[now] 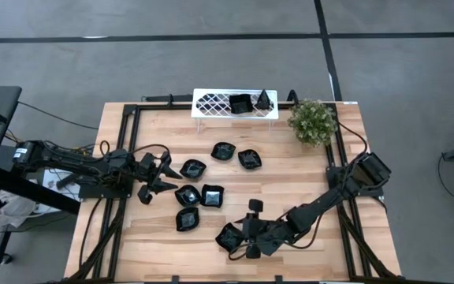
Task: Pick & Place Mini shaped plates
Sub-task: Stack the bottom distorted square plate on top of the distorted square plates on the shelf
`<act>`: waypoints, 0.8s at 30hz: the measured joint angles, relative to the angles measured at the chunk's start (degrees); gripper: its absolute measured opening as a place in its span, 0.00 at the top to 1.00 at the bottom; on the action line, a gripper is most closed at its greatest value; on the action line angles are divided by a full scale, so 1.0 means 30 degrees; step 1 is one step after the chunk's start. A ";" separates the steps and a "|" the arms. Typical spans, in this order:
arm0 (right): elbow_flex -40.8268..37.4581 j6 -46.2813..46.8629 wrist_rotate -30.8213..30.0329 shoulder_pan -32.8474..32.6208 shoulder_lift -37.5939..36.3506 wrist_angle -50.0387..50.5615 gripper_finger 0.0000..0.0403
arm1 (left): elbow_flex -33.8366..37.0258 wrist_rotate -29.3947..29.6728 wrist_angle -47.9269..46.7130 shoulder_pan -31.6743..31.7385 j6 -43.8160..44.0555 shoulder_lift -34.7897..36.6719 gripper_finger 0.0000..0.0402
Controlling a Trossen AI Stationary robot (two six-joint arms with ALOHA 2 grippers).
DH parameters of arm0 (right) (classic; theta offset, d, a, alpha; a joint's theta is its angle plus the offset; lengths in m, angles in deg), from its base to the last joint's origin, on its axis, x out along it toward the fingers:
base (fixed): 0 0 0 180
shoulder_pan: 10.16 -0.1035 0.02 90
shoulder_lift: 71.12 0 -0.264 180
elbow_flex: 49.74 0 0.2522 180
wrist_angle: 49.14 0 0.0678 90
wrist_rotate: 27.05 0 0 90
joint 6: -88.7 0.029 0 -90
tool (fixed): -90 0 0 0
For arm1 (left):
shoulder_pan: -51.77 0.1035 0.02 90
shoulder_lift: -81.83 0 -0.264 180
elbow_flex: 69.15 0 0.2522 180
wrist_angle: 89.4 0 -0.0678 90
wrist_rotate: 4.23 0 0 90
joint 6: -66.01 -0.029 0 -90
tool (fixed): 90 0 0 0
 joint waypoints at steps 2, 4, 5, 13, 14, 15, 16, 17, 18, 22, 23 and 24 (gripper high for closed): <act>-0.0001 0.0012 0.0007 0.0003 0.0000 -0.0015 0.66 | 0.0000 0.0000 0.0098 0.0000 0.0000 0.0000 0.59; -0.0001 0.0051 0.0178 0.0010 0.0000 0.0042 0.61 | 0.0000 0.0000 0.0107 0.0000 0.0000 0.0000 0.59; -0.0001 0.0078 0.0400 0.0031 0.0000 0.0203 0.59 | 0.0000 0.0000 0.0114 -0.0006 0.0000 0.0000 0.59; -0.0010 0.1537 0.1028 0.0433 0.0620 0.1091 0.49 | 0.0000 0.0000 0.0161 -0.0004 0.0005 0.0000 0.59; -0.0008 0.1507 0.1035 0.0499 0.0627 0.1153 0.48 | 0.0000 0.0000 0.0178 0.0000 0.0007 0.0000 0.59; -0.0008 0.1436 0.1080 0.0530 0.0636 0.1122 0.48 | 0.0000 0.0000 0.0205 -0.0005 0.0007 0.0000 0.59; -0.0008 0.1406 0.1366 0.0645 0.0678 0.1147 0.48 | 0.0000 0.0000 0.0214 -0.0003 0.0007 0.0000 0.59; -0.0008 0.1405 0.1560 0.0746 0.0774 0.1122 0.48 | 0.0000 0.0000 0.0214 -0.0006 0.0009 0.0000 0.59; 0.0011 0.1399 0.1896 0.0860 0.0861 0.1055 0.47 | 0.0000 0.0000 0.0221 -0.0004 0.0070 0.0000 0.59; -0.0008 0.1392 0.2626 0.1166 0.0938 0.1199 0.47 | 0.0000 0.0000 0.0255 -0.0005 0.0153 0.0000 0.59; 0.0000 0.1398 0.2807 0.1205 0.0910 0.1115 0.47 | 0.0000 0.0000 0.0271 -0.0004 0.0153 0.0000 0.59; 0.0007 0.1392 0.2863 0.1246 0.0903 0.1038 0.47 | 0.0000 0.0000 0.0283 -0.0002 0.0153 0.0000 0.59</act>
